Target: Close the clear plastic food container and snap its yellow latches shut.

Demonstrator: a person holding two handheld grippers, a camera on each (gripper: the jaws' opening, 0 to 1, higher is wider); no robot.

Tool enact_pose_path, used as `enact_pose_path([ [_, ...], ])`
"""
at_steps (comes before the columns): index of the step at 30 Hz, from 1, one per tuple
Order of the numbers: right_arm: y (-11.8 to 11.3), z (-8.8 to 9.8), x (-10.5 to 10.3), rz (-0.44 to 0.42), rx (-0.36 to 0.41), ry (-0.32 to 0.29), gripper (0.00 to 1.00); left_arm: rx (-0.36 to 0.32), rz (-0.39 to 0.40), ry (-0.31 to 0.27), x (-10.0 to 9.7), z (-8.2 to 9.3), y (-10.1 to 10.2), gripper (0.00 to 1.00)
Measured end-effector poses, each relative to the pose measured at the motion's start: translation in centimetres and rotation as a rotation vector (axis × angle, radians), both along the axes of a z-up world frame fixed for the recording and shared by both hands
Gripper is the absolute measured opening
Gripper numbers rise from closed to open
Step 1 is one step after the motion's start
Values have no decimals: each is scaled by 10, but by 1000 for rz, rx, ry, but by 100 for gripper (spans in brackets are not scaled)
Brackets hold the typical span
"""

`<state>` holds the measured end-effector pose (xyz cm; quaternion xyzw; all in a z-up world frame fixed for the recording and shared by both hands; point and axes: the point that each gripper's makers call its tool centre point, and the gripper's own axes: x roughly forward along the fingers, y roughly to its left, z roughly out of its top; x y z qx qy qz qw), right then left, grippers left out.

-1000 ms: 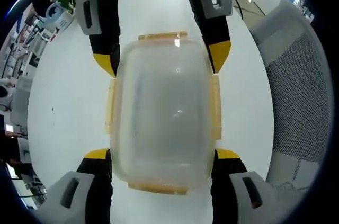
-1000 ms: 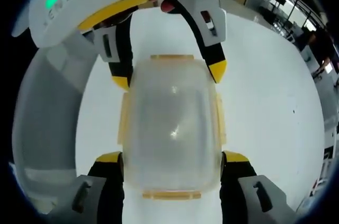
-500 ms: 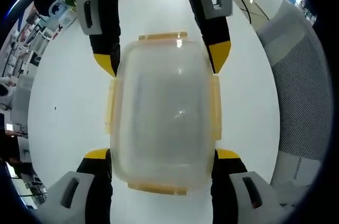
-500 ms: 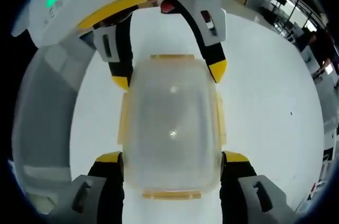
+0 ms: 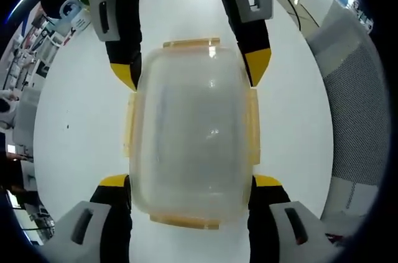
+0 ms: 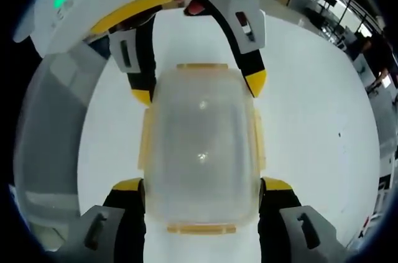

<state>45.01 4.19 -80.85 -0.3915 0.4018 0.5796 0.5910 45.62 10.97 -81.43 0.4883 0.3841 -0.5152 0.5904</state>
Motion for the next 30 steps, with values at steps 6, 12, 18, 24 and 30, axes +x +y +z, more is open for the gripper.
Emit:
enact_pose_path([
  [6, 0, 1, 2, 4, 0, 2, 74, -7, 3, 1, 2, 0, 0, 77],
  [12, -1, 0, 2, 5, -10, 1, 74, 3, 1, -3, 2, 0, 0, 77],
  [18, -1, 1, 2, 5, 12, 2, 75, 1, -4, -5, 3, 0, 0, 78],
  [24, 1, 1, 2, 6, -13, -2, 75, 14, -10, -4, 2, 0, 0, 78],
  [30, -1, 0, 2, 3, -13, -4, 81, 10, -20, 7, 1, -1, 0, 89],
])
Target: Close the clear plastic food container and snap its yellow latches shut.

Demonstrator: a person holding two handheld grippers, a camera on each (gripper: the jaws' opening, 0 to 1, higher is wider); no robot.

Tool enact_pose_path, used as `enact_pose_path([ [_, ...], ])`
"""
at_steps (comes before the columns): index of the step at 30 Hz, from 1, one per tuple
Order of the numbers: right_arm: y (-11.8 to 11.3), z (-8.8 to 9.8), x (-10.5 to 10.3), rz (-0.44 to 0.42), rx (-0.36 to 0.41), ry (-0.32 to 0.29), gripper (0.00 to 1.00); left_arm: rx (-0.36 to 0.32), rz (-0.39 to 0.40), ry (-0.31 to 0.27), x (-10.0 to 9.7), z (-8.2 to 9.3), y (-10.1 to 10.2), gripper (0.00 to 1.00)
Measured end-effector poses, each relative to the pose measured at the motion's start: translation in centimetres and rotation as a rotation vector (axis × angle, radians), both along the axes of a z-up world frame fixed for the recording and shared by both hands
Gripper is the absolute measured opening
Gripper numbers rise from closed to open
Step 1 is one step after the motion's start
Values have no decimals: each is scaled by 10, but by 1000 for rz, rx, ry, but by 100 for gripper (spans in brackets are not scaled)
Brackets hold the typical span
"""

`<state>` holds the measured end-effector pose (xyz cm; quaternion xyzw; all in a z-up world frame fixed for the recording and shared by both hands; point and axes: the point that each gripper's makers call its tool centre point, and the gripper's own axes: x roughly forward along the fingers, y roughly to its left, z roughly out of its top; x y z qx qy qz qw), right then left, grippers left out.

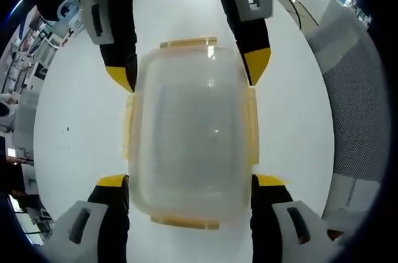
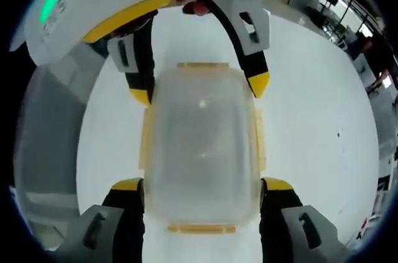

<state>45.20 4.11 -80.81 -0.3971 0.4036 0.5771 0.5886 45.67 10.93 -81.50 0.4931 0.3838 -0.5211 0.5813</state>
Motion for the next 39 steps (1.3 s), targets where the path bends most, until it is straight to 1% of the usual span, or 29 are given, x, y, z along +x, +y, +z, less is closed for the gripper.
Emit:
enact_pose_path([
  [2, -1, -1, -2, 0, 4, 4, 86, -8, 17, 3, 0, 0, 0, 99],
  [3, 0, -1, -2, 1, 7, 4, 87, -5, 21, 2, 0, 0, 1, 98],
  [4, 0, 0, -1, 1, 10, -1, 88, -13, 19, 1, 1, 1, 0, 99],
  [5, 1, 1, 0, 2, 18, -12, 88, -16, 22, 0, 2, 2, 0, 99],
  [8, 3, 3, -1, 3, 35, -11, 86, -26, 29, 5, 1, 3, 0, 98],
  [10, 4, 5, 0, -4, 64, -24, 86, -34, 25, 1, 1, 4, 0, 98],
  [11, 7, 7, 0, -18, 100, -25, 86, -40, 28, 0, 1, 4, 0, 97],
  [15, 4, 7, 1, -23, 133, -52, 87, -55, 32, -9, 1, 3, 3, 97],
  [18, 0, 9, 0, -57, 166, -45, 88, -71, 39, -6, -2, 3, 4, 97],
  [21, -6, 10, 0, -79, 177, -48, 88, -85, 55, -8, -1, 3, 8, 97],
  [24, -12, 10, 1, -109, 191, -52, 88, -102, 86, -8, 0, 4, 12, 97],
  [27, -16, 12, 3, -156, 232, -59, 89, -123, 102, -9, 1, 5, 15, 97],
  [29, -16, 14, 4, -197, 263, -49, 90, -139, 117, -22, 3, 6, 16, 97],
  [31, -19, 15, 4, -219, 277, -46, 90, -154, 153, -28, 6, 7, 19, 97],
  [33, -20, 16, 5, -238, 287, -49, 90, -179, 185, -14, 6, 8, 21, 96],
  [36, -21, 18, 6, -275, 309, -51, 90, -199, 226, -1, 6, 7, 27, 96],
  [38, -22, 19, 6, -292, 322, -60, 90, -224, 264, 7, 5, 8, 30, 96],
  [39, -22, 19, 6, -310, 333, -54, 90, -237, 285, 15, 4, 8, 32, 96],
])
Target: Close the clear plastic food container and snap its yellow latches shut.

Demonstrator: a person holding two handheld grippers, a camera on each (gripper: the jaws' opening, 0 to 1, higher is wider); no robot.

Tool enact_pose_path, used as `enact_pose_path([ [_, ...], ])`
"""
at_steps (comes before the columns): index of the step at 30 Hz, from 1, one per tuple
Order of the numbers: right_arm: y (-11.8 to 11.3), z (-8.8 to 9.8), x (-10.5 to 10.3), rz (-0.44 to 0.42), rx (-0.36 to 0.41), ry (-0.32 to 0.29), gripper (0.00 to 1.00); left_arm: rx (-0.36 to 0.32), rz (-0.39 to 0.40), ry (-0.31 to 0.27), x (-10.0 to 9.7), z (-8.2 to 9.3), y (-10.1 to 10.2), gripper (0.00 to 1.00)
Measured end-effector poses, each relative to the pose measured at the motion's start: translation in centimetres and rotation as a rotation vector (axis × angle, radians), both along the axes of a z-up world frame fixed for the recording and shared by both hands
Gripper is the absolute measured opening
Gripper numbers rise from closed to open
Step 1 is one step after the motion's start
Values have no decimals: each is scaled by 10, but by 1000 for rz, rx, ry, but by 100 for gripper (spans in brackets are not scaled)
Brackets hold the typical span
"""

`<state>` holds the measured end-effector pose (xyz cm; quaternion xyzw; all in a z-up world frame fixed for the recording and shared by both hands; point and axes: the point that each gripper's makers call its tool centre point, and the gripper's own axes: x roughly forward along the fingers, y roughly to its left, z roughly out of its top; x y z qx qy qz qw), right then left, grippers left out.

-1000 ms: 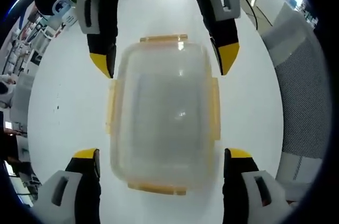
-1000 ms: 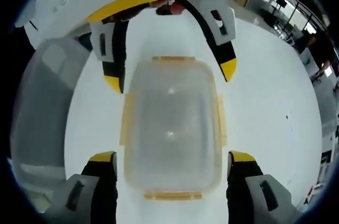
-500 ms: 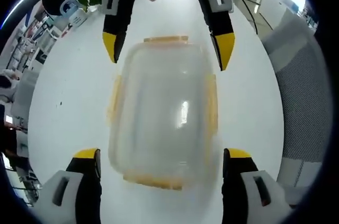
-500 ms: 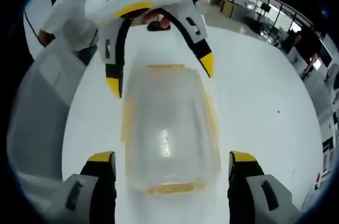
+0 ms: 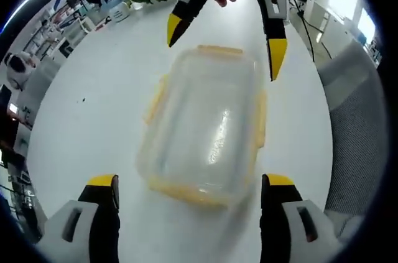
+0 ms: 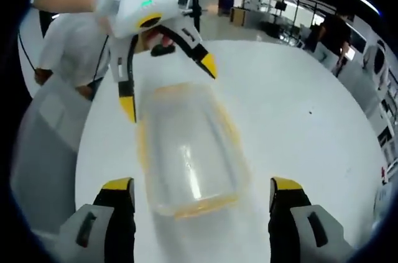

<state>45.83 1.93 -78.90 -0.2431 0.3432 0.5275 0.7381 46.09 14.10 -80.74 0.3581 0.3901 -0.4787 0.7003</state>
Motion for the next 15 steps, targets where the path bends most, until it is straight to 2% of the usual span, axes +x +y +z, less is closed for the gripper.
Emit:
enact_pose_path([
  [4, -1, 0, -3, -30, 21, -2, 90, -7, 21, 0, -3, -1, 5, 96],
  [7, 0, 4, -1, -102, 79, 0, 90, -48, 67, 1, -5, 1, 6, 96],
  [13, -4, 13, 5, -173, 128, -52, 89, -80, 118, -7, -7, 2, 13, 95],
  [15, -5, 18, 9, -209, 153, -71, 89, -119, 168, -12, -4, 4, 13, 95],
])
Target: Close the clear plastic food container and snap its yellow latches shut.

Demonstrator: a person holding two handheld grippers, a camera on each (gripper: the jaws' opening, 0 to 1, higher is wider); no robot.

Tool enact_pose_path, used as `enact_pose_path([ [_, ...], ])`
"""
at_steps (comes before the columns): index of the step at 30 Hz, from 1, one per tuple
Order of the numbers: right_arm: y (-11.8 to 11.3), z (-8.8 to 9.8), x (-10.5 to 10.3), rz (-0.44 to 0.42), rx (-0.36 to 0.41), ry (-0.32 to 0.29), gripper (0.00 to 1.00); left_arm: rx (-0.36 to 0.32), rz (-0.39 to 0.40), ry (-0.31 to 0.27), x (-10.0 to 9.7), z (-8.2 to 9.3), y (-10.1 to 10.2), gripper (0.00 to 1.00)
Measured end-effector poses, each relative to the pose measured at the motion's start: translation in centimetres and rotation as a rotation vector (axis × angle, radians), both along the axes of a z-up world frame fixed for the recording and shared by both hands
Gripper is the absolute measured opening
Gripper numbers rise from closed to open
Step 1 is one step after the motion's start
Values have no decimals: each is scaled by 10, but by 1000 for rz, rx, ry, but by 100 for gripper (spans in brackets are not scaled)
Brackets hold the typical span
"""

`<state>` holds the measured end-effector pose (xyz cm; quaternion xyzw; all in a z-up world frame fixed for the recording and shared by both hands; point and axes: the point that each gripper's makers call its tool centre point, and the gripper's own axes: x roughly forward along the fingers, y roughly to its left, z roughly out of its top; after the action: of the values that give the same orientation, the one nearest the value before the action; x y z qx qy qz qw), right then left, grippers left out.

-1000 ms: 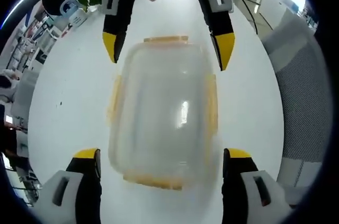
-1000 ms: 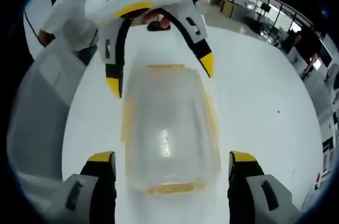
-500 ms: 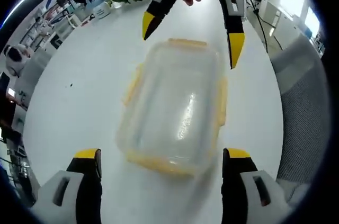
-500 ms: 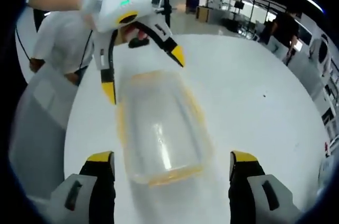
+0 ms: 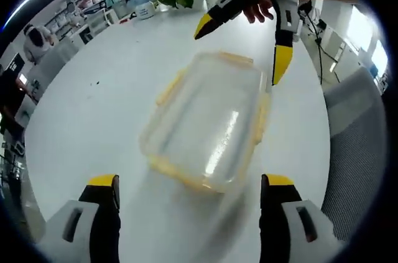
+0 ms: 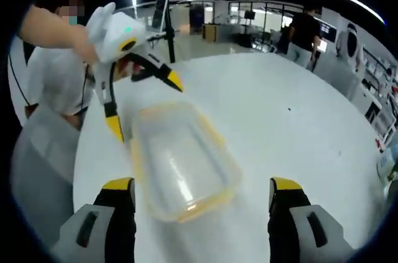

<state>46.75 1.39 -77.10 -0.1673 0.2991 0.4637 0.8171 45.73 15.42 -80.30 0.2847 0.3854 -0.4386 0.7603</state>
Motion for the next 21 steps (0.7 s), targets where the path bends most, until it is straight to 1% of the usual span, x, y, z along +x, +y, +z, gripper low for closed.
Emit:
enact_pose_path([
  [1, 1, 4, 0, -17, 28, -3, 89, -33, 30, 6, 1, 2, -1, 95],
  [2, 1, 5, 0, -30, 45, 2, 89, -44, 48, 5, 1, 3, 0, 95],
  [3, 0, 6, -1, -43, 55, 8, 89, -50, 59, -7, 3, 5, 1, 95],
  [5, -1, 6, -3, -50, 60, -3, 89, -58, 66, -29, 5, 6, 2, 96],
  [6, -1, 5, -4, -54, 64, -1, 89, -64, 74, -26, 5, 6, 2, 96],
  [9, -3, 3, -9, -65, 67, -5, 89, -82, 87, -19, 0, 6, 2, 96],
  [11, -3, 3, -12, -78, 87, 2, 89, -85, 91, -21, -2, 5, 3, 95],
  [13, -5, 5, -12, -91, 89, -20, 89, -99, 106, -25, -6, 4, 5, 95],
  [14, -5, 8, -12, -114, 117, -27, 88, -107, 117, -20, -8, 3, 6, 95],
  [15, -5, 9, -13, -119, 126, -25, 88, -114, 125, -16, -10, 2, 6, 94],
  [18, -6, 8, -18, -126, 134, -35, 88, -147, 162, -51, -8, 6, 10, 94],
  [21, -8, 7, -20, -143, 139, -43, 89, -174, 198, -64, -6, 9, 13, 95],
])
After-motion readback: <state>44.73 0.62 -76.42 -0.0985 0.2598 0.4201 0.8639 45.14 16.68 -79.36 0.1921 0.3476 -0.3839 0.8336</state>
